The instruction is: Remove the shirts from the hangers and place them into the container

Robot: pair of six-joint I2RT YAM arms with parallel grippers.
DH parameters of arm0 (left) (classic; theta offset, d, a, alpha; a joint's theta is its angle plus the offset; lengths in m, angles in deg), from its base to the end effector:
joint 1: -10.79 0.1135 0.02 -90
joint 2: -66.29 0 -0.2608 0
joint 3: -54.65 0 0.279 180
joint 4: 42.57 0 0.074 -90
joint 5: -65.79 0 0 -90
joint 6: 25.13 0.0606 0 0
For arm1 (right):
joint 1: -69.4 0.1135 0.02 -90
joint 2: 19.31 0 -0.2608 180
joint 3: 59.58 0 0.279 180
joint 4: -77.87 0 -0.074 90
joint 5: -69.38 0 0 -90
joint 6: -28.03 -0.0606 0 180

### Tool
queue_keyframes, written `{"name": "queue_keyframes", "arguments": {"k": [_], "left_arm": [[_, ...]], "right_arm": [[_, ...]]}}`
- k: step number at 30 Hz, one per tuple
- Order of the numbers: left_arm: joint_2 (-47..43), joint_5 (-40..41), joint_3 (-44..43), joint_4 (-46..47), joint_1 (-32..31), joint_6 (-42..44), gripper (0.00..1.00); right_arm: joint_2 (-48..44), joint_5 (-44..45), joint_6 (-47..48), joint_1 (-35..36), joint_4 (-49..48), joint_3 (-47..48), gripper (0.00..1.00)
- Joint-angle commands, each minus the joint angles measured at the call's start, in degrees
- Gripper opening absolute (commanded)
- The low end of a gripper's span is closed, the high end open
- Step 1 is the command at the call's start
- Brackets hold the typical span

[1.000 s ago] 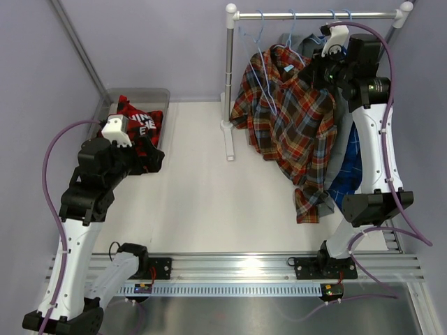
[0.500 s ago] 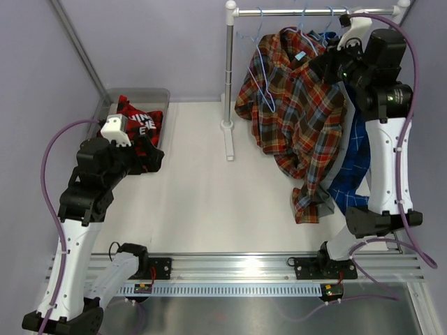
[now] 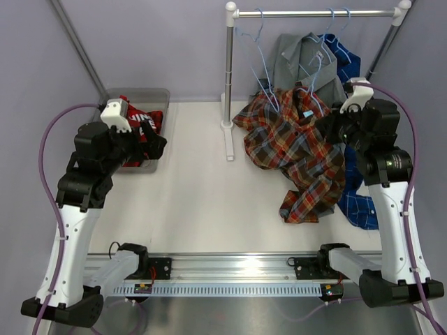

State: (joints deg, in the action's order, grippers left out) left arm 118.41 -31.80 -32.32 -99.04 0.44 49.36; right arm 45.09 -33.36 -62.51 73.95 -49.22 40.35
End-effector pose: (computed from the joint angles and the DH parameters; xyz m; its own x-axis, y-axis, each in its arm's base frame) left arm 0.2086 -0.0462 0.4294 -0.4292 -0.1911 -0.8828 0.1911 0.9360 -0.2955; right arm 0.2595 0.0341 0.4711 -0.3005 -0.0147 -0.9537 -0.2844 0.9558 0.0749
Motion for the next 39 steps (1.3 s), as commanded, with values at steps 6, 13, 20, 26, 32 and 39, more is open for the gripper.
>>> {"name": "queue_keyframes", "arguments": {"k": [6, 13, 20, 26, 32, 39], "left_arm": [[6.0, -5.4, -8.9, 2.0, -2.0, -2.6, 0.99], [11.1, -6.1, -16.5, 2.0, -6.8, -3.5, 0.99], [16.3, -1.6, -23.6, 2.1, -18.9, -4.0, 0.99], [21.4, 6.9, -30.0, 2.1, -30.8, -4.6, 0.99], [25.7, 16.7, -35.0, 2.1, -38.3, -5.6, 0.99], [31.7, 21.8, -39.5, 2.3, -40.6, -5.7, 0.93]], "right_arm": [[-12.0, -2.6, -6.1, 0.5, 3.5, -14.2, 0.00], [-22.2, -15.0, -5.5, 1.5, 5.9, -20.4, 0.00], [-21.8, -25.1, -3.4, 6.5, 6.5, -18.3, 0.00], [-16.9, -22.6, -4.8, 15.4, 2.7, -14.5, 0.00], [-9.7, -20.5, -6.3, 20.7, -4.8, -8.2, 0.00], [-3.0, -19.2, -6.5, 26.2, -9.7, -3.7, 0.00]]}}
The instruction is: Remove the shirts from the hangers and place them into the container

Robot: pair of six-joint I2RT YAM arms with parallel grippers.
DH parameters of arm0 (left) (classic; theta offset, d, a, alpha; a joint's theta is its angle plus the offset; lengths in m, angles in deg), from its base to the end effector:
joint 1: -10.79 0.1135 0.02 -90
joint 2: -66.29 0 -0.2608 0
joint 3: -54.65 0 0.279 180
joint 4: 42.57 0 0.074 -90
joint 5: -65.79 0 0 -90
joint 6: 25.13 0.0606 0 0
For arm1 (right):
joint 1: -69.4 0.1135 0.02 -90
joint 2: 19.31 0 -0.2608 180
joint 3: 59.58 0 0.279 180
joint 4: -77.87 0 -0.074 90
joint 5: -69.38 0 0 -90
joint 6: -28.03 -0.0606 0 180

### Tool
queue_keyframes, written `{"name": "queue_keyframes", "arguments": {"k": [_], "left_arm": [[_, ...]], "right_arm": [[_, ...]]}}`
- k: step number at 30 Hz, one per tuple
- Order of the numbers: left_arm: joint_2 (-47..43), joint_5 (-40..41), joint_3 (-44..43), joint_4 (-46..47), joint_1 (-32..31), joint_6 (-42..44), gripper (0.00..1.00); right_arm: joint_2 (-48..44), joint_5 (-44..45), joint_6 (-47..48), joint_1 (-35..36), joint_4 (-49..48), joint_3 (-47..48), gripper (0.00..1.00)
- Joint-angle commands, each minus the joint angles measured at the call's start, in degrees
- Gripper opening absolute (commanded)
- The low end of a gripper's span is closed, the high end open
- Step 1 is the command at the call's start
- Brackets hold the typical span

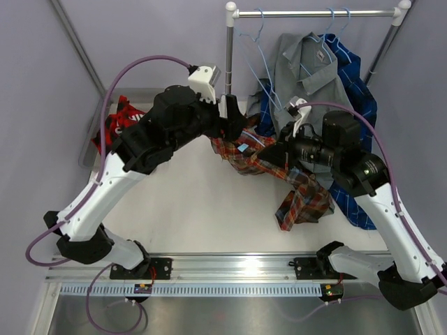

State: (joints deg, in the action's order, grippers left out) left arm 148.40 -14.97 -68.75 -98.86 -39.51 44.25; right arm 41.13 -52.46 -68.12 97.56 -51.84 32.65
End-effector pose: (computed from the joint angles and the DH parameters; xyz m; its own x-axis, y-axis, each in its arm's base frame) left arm 0.2139 -0.2424 0.5213 -0.3873 -0.0777 -0.9187 0.5598 0.7719 -0.3013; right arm 0.2031 0.1450 0.4475 -0.3683 -0.0939 -0.9249 -0.8072 0.5260 0.2680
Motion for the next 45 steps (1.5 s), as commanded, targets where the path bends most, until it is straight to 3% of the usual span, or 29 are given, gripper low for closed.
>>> {"name": "queue_keyframes", "arguments": {"k": [1, 7, 8, 11, 12, 15, 19, 23, 26, 27, 31, 34, 38, 45], "left_arm": [[2.2, 6.1, -4.1, 2.1, -0.8, -0.5, 0.90], [4.0, 8.3, -5.2, 3.8, -0.8, 0.8, 0.71], [4.0, 8.3, -5.3, 4.1, -0.8, 1.1, 0.58], [3.9, 8.3, -6.2, 4.2, -0.8, 1.6, 0.34], [3.6, 8.3, -6.4, 4.2, -0.8, 1.7, 0.18], [2.6, 8.7, -9.0, 4.2, -0.8, 2.4, 0.00], [1.5, 9.1, -14.1, 4.2, -0.8, 4.1, 0.00], [0.4, 10.1, -18.9, 4.3, -0.8, 7.4, 0.00], [-1.6, 12.3, -19.5, 6.1, -0.8, 10.5, 0.00], [-2.2, 13.1, -19.1, 6.5, -0.8, 11.3, 0.00], [-5.2, 20.4, -13.8, 7.6, -0.8, 16.2, 0.00], [-6.1, 25.0, -9.1, 7.8, -0.8, 17.5, 0.00], [-5.4, 28.7, -2.1, 7.8, -0.8, 16.8, 0.00], [2.9, 33.9, -1.7, 7.8, -0.8, 14.5, 0.00]], "right_arm": [[1.3, 0.0, -0.9, 3.1, -7.4, 4.2, 0.00], [3.1, -0.2, -2.5, 5.4, -10.3, 4.9, 0.00], [3.2, -0.2, -2.9, 5.4, -10.5, 5.1, 0.00], [3.5, -0.2, -3.0, 5.5, -10.2, 6.6, 0.00], [3.5, -0.1, -2.9, 5.5, -9.5, 7.3, 0.00], [3.9, 0.6, -2.4, 5.6, -7.2, 11.3, 0.00], [4.9, 1.9, -0.9, 5.5, -4.2, 18.6, 0.00], [6.5, 1.0, -0.8, 5.5, -3.2, 23.2, 0.07], [7.8, 0.6, -0.7, 5.5, -2.9, 25.1, 0.27], [8.1, 0.5, -0.7, 5.5, -3.0, 25.3, 0.45], [8.3, 1.5, -0.7, 5.5, -2.7, 24.8, 0.77], [8.2, 2.9, -0.8, 5.6, -2.6, 23.5, 0.91], [7.9, 5.7, -0.7, 5.6, -2.5, 21.6, 1.00], [6.4, 10.6, -1.9, 5.6, -3.1, 18.7, 0.99]]}}
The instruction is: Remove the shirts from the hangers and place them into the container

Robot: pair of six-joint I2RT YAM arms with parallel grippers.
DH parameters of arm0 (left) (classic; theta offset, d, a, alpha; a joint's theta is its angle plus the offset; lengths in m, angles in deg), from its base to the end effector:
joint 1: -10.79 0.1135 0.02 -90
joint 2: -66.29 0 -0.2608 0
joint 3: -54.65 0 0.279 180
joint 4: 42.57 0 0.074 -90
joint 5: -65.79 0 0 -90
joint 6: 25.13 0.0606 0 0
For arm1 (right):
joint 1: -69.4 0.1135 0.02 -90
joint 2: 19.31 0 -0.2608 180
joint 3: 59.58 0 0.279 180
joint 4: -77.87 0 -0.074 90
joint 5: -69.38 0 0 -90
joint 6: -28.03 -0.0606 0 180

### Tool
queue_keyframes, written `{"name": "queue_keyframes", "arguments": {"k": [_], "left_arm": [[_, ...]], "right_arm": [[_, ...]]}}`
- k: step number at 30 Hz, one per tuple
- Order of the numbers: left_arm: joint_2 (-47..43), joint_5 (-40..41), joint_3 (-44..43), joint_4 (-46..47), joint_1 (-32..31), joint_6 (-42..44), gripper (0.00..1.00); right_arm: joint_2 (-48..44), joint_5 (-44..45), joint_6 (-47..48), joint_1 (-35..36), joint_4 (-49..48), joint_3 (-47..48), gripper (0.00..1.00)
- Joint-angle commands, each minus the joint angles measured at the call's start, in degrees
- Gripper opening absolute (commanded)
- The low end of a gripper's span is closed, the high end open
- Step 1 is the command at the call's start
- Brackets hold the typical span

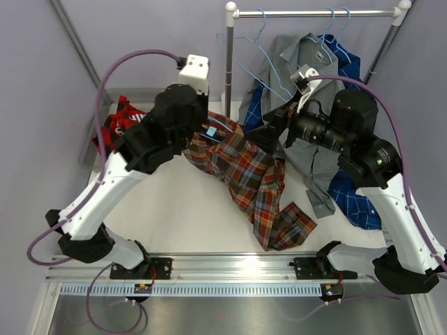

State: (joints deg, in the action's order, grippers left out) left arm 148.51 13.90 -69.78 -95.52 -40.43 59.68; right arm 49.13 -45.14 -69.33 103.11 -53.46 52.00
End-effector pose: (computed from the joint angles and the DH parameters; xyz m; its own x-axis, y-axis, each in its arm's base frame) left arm 0.2239 -0.2189 0.5367 -0.1374 0.0573 -0.9889 0.2221 0.9747 0.0257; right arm 0.1992 0.1632 0.5344 -0.1882 0.0145 -0.9820 -0.8313 0.5301 0.1672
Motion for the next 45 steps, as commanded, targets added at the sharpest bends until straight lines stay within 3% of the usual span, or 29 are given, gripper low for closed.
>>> {"name": "queue_keyframes", "arguments": {"k": [1, 6, 15, 21, 29, 32, 35, 41, 45], "left_arm": [[3.9, 5.6, -1.1, 4.3, 0.2, -2.1, 0.00], [9.4, 8.0, -3.7, 4.3, 0.2, -5.8, 0.00], [13.4, 11.2, -4.7, 4.2, 0.2, -8.7, 0.00], [12.3, 10.5, -2.0, 4.2, 0.2, -10.0, 0.00], [10.2, 9.7, 0.6, 4.3, 0.2, -10.7, 0.00], [9.4, 9.3, 1.6, 4.3, 0.2, -11.1, 0.00], [9.1, 9.6, 2.1, 4.3, 0.2, -10.6, 0.00], [8.3, 11.0, 2.6, 4.3, 0.5, -9.2, 0.00], [6.5, 9.7, 5.7, 4.2, 4.2, -9.9, 0.00]], "right_arm": [[-1.6, 3.7, -2.0, 0.0, -1.7, -1.8, 0.98], [-1.1, 15.4, -9.4, 2.9, -2.2, -8.0, 0.85], [6.0, 40.7, -27.3, 11.7, 6.5, -8.1, 0.79], [9.9, 46.0, -36.3, 12.4, 10.3, -7.2, 0.80], [14.3, 49.9, -37.5, 12.6, 10.7, -4.1, 0.71], [15.2, 50.9, -37.9, 12.6, 9.6, -3.8, 0.63], [16.5, 51.8, -37.9, 12.6, 9.9, -2.7, 0.48], [16.9, 54.7, -37.9, 12.5, 11.2, -3.6, 0.01], [14.9, 56.9, -37.5, 12.3, 13.3, -5.3, 0.00]]}}
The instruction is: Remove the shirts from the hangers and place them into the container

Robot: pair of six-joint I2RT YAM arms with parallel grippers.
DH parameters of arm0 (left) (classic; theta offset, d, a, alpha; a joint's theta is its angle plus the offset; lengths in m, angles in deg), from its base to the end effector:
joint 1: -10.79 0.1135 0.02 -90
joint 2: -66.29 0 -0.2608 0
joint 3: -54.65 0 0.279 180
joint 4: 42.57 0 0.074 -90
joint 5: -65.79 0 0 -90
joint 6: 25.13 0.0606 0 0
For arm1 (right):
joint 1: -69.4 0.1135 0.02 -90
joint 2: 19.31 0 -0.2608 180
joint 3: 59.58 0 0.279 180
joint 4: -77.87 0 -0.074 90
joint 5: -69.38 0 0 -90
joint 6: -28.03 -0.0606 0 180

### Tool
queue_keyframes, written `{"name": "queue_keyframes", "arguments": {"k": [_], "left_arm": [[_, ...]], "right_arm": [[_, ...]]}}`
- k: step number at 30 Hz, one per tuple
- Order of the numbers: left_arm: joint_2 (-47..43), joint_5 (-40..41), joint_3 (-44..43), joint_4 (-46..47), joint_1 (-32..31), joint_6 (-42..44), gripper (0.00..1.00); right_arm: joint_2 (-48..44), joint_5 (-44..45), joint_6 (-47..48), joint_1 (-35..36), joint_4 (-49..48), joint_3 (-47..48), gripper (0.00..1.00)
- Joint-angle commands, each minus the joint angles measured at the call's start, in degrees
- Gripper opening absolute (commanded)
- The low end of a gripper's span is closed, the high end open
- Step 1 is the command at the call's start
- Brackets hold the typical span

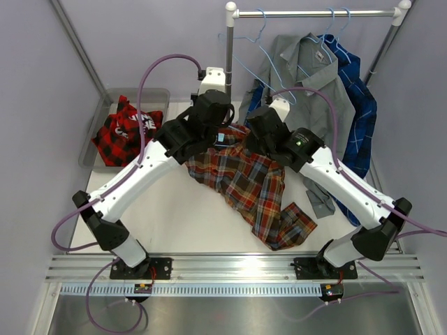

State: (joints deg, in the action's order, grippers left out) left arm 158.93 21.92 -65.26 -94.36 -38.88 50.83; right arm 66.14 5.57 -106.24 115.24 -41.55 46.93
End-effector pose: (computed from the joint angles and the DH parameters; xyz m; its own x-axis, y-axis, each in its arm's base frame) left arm 0.2828 -0.2656 0.4537 -0.2858 0.0768 -0.9552 0.0356 0.9969 0.0695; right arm 0.2691 0.2387 0.3920 -0.6012 0.2800 -0.7484 0.0183 0.9412 0.3374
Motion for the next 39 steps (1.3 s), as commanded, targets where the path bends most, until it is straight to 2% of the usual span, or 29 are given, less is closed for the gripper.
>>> {"name": "queue_keyframes", "arguments": {"k": [1, 12, 16, 20, 25, 31, 35, 39], "left_arm": [[-4.6, 1.1, 2.1, 3.2, 3.3, -1.2, 0.00], [-14.3, -4.1, 11.6, 3.2, 10.4, 1.5, 0.00], [-17.1, -9.2, 13.5, 3.2, 14.3, -0.4, 0.00], [-18.9, -12.4, 14.1, 3.2, 15.7, 4.3, 0.00], [-21.4, -14.0, 18.6, 4.0, 16.1, 9.2, 0.00], [-25.2, -14.1, 25.6, 6.0, 18.9, 7.6, 0.00], [-27.0, -15.2, 27.1, 6.0, 22.6, 6.5, 0.00], [-28.4, -16.9, 26.0, 6.0, 23.3, 6.0, 0.00]], "right_arm": [[-3.7, 6.8, -0.6, -0.5, 2.2, -0.7, 0.00], [-14.9, 5.0, 3.8, -9.0, 6.0, -7.7, 0.00], [-15.9, 1.1, 6.7, -10.6, 4.7, -10.1, 0.00], [-16.1, -2.3, 8.3, -13.0, 5.5, -10.9, 0.00], [-18.2, -8.2, 13.1, -14.6, 5.7, -6.5, 0.00], [-15.8, -11.5, 16.8, -14.9, 10.5, 1.7, 0.00], [-15.1, -11.8, 19.3, -16.4, 12.5, 1.7, 0.00], [-14.7, -15.1, 21.8, -18.2, 13.1, -0.7, 0.00]]}}
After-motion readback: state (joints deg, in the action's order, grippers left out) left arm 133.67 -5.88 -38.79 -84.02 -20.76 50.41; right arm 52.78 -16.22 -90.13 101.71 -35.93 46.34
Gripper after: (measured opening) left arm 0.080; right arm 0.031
